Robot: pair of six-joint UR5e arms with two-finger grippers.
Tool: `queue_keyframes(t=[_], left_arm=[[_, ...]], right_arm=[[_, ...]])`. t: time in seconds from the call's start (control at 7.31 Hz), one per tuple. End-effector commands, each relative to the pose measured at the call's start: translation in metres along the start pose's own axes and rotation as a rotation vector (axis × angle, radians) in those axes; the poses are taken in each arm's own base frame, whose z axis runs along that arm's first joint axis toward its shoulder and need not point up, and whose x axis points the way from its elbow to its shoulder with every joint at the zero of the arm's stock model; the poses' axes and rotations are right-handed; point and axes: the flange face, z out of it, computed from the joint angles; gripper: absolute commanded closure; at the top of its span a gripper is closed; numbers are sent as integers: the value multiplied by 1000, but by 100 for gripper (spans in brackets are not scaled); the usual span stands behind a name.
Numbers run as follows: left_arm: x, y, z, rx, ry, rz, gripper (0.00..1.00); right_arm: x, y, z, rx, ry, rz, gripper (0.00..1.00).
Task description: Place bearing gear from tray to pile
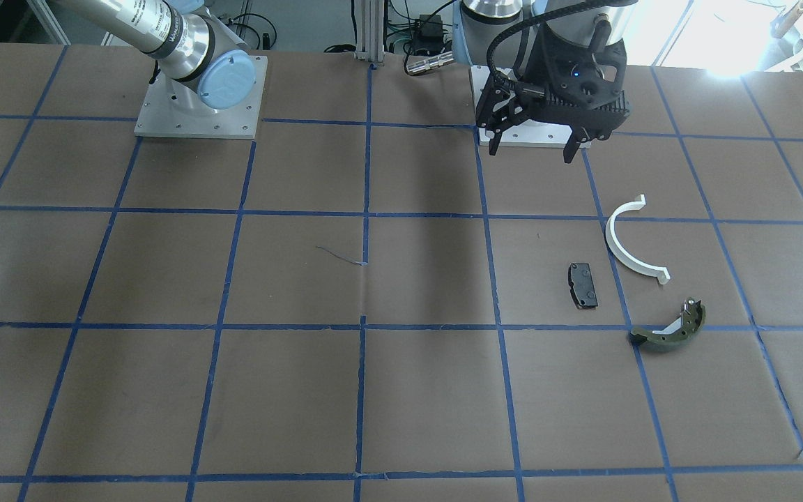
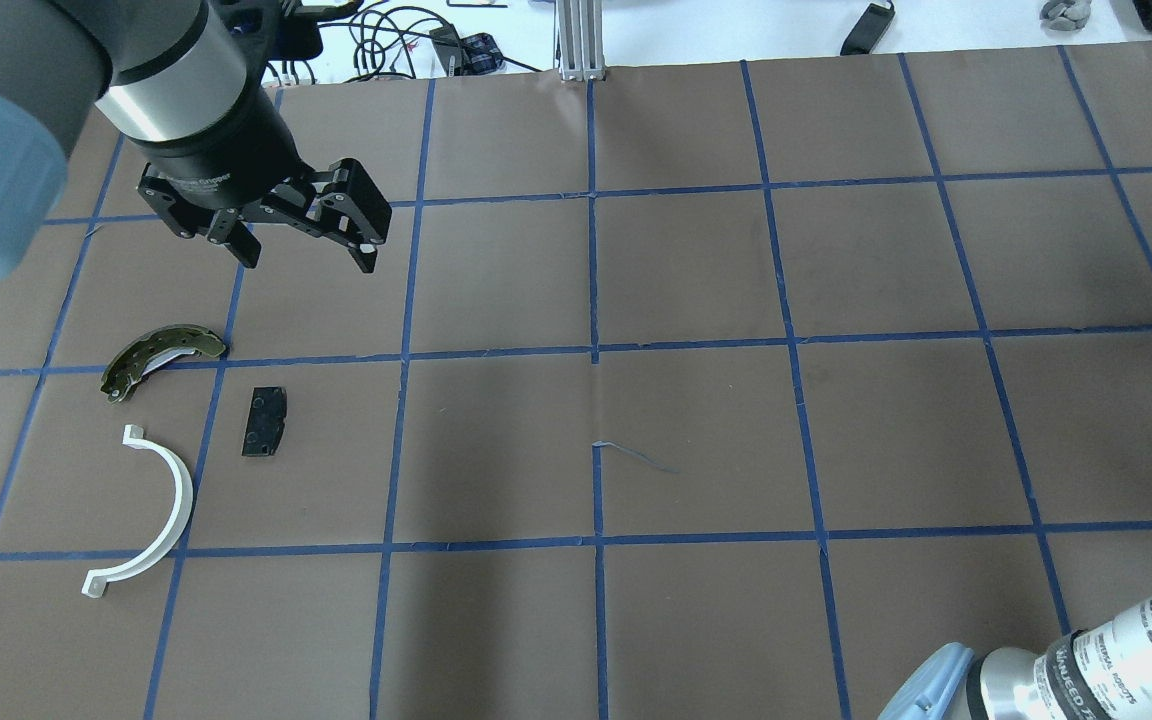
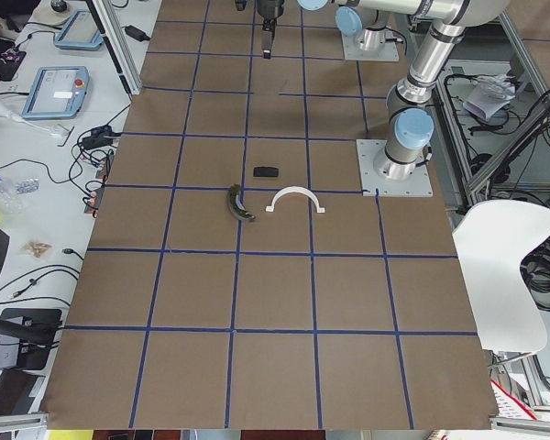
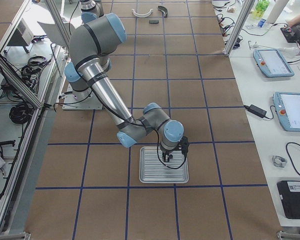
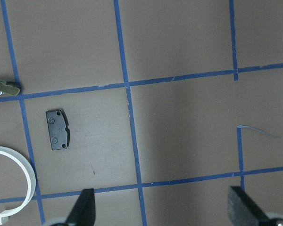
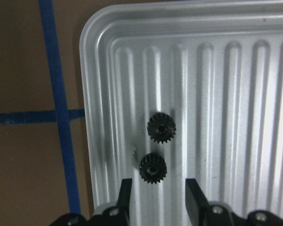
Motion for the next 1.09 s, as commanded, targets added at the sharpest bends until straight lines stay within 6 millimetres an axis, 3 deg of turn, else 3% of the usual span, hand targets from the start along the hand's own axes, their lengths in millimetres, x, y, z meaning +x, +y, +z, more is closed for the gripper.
queue_keyframes(t=[0.0,0.96], left_arm=[[0,0,0,0,0,0,0],[0,0,0,0,-2,0,0]], right_arm=[[4,-4,19,5,4,2,50],[0,-4,14,0,-4,5,49]])
